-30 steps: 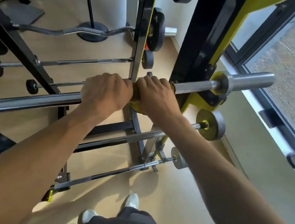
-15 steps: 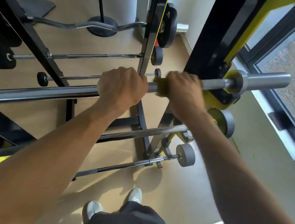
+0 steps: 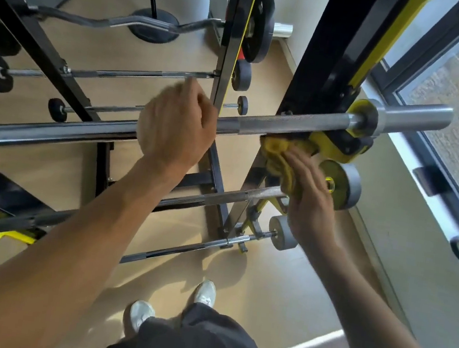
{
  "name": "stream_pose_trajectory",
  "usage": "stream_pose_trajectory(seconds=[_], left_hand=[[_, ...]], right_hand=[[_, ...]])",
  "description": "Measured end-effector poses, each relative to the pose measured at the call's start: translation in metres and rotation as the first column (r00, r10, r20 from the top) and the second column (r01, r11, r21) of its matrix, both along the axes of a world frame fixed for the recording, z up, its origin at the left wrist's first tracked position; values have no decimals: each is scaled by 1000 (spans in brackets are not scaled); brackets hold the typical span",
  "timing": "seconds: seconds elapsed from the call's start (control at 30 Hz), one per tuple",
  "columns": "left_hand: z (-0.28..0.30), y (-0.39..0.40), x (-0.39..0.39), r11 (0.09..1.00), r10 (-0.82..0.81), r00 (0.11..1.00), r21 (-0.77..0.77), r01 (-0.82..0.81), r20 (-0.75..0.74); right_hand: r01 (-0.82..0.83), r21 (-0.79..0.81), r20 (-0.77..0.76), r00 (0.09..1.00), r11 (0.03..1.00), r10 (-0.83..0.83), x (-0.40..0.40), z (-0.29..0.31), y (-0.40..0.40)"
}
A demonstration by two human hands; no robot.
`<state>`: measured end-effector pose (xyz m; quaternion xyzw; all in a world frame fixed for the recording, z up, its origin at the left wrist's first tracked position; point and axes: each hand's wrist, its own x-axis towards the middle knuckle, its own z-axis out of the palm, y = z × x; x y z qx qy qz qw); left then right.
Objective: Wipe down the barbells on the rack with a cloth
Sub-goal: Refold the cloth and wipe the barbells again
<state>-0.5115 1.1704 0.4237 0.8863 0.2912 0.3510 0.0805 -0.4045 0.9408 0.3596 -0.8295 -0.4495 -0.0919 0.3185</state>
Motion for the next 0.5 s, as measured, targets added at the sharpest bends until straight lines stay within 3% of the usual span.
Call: stream_pose_trajectory(seconds=[0.07,0.1,0.13,0.2,0.27,0.3,0.37,0.43,0.5], left_hand=[[-8,-4,-5,986,-166,915,87,144,368],[-18,-10,-9,957,-289,847,133,256,447],[-32,-19,-14,910,-412,801,147,389,433],[-65,-40,-24,825,-548,801,0,565,242],[-102,-51,-31,842,-505,863,-230,488,-18],[-121,-51,-34,871,-441,887,-305,385,-139],[-156,-39,-42,907,-295,879,-399,134,-375],[-185,-26,-52,904,-216,785,-422,-64,-581],[-209,-19,-62,902,-246,675,-420,-105,-696]], right_hand=[[56,-42,-313,947,998,-66,-16,-29,-12],[117,-107,-465,872,987,-153,-22,-41,-15],[179,-173,-576,779,968,-247,-23,-51,-16],[316,-225,-715,589,922,-376,-16,-64,-18],[418,-168,-807,461,893,-368,-3,-65,-21],[439,-138,-817,456,888,-353,5,-63,-23],[392,-115,-768,548,913,-332,21,-62,-26],[236,-140,-651,710,962,-269,34,-72,-21],[30,-268,-499,850,963,-166,43,-96,-10]])
